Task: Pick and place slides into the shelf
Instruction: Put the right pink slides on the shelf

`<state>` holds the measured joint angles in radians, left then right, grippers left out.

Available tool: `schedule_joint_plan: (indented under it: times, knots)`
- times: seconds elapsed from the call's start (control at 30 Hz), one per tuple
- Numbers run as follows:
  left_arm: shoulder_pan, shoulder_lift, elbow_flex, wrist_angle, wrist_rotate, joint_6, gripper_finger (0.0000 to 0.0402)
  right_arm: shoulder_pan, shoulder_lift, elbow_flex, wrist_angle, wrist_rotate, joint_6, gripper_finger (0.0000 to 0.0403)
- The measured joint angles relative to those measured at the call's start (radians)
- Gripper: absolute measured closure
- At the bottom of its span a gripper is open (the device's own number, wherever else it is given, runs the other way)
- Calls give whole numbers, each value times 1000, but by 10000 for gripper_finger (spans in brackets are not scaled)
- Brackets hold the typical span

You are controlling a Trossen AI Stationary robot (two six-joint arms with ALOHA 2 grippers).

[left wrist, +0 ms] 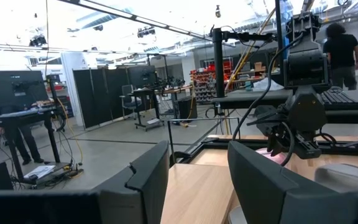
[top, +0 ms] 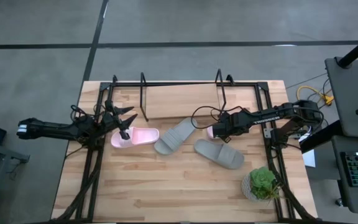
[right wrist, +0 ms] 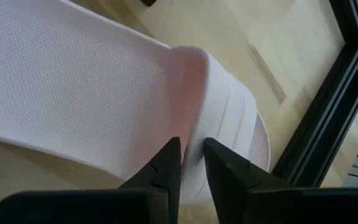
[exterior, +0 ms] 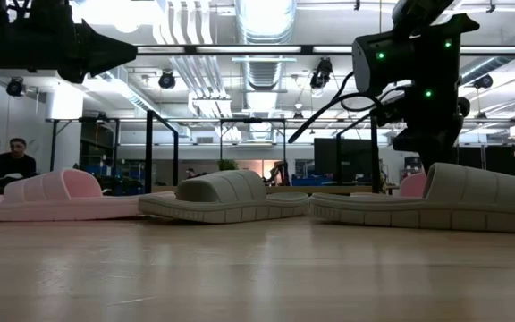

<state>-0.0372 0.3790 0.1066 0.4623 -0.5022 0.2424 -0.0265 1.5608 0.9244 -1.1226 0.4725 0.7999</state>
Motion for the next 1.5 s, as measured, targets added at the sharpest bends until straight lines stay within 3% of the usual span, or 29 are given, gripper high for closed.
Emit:
schedule_joint_plan:
  times: [0.37,0.6,0.97,1.4,1.5]
  knots:
    - [0,3,0,0,0,0,250,0,0,-5,1,18,-32,259]
    - [0,3,0,0,0,0,250,0,0,-22,4,27,-44,244]
    - [0,3,0,0,0,0,250,0,0,-52,10,27,-37,281]
    - [0,3,0,0,0,0,250,-29,0,-74,10,29,-41,385]
    - [0,3,0,0,0,0,250,-29,0,-74,10,29,-42,391]
